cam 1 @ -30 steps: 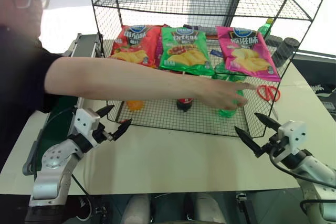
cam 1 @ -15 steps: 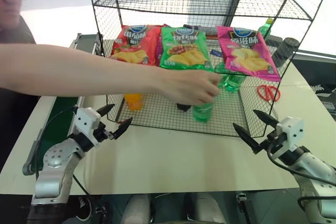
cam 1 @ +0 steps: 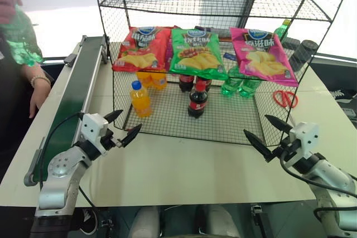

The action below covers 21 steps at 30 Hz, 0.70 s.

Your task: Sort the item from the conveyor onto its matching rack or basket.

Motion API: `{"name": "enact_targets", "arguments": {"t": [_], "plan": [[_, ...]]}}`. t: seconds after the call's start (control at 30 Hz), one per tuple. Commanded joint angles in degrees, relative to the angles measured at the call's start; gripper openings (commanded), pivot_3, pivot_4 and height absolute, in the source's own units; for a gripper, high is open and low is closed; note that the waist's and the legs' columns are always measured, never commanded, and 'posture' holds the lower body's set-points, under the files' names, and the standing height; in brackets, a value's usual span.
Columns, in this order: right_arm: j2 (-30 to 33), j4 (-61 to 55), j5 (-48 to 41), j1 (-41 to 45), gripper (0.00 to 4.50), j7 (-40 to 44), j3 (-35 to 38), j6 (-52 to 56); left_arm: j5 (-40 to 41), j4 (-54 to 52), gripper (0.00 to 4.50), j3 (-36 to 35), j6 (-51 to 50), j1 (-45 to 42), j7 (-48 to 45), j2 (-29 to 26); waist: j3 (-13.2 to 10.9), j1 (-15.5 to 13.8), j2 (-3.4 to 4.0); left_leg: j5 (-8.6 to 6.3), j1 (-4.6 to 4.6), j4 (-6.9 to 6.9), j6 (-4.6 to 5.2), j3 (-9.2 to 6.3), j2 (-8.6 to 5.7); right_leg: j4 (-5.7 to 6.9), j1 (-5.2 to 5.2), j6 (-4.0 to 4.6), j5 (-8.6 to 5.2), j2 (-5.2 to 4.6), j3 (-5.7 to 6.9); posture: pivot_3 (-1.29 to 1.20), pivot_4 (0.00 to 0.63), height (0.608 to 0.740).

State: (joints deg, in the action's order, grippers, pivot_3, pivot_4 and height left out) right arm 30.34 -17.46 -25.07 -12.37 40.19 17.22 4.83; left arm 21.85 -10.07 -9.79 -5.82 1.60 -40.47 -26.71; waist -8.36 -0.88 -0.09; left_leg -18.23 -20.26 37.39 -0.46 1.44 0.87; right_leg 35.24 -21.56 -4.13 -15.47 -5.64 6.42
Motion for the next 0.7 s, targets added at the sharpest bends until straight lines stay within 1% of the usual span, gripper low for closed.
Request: {"name": "enact_targets", "arguments": {"t": [0.03, 0.13, 0.33, 0.53, 0.7], "plan": [[0.2, -2.9, -0.6, 0.5, 4.49, -0.3, 0.3, 0.0, 0.8, -1.2, 4.5, -0.7, 0.1, -1.1, 0.5, 0.0, 0.0, 0.0, 0.0, 0.0, 0.0, 0.0, 0.0, 0.0, 0.0, 0.0, 0.0, 0.0, 0.0, 0.0, 0.0, 0.0, 0.15, 0.724], [0.5, -2.9, -0.7, 1.4, 4.49, 0.0, 0.0, 0.3, 2.3, -2.2, 4.5, -2.3, -1.2, -0.9, 1.6, 0.0, 0.0, 0.0, 0.0, 0.0, 0.0, 0.0, 0.0, 0.0, 0.0, 0.0, 0.0, 0.0, 0.0, 0.0, 0.0, 0.0, 0.15, 0.724], [0.5, -3.2, -0.9, 4.1, 4.49, 0.9, -2.2, 1.5, 4.8, -2.6, 4.5, -7.9, -3.9, 0.9, 5.4, -0.5, 0.0, 0.1, 0.0, 0.0, 0.01, 0.0, 0.0, -0.01, 0.01, 0.01, -0.01, 0.0, 0.0, 0.02, 0.0, 0.0, 0.15, 0.724], [-0.6, -3.6, -0.9, 6.6, 4.49, 1.3, -6.2, 2.4, 7.3, -2.7, 4.5, -13.4, -10.6, 2.6, 9.3, -2.1, 0.0, 0.1, -0.02, 0.0, 0.0, 0.01, 0.0, -0.01, 0.01, 0.01, 0.0, 0.0, 0.0, 0.01, 0.0, 0.0, 0.15, 0.724], [-2.1, -3.3, -0.6, 8.8, 4.49, 1.3, -10.2, 3.1, 9.7, -1.1, 4.5, -20.6, -9.8, 2.0, 15.3, 0.6, 0.0, 0.1, -0.09, 0.0, 0.0, 0.02, 0.0, -0.03, 0.01, 0.01, -0.01, 0.0, 0.0, -0.01, 0.0, 0.0, 0.15, 0.724]]}}
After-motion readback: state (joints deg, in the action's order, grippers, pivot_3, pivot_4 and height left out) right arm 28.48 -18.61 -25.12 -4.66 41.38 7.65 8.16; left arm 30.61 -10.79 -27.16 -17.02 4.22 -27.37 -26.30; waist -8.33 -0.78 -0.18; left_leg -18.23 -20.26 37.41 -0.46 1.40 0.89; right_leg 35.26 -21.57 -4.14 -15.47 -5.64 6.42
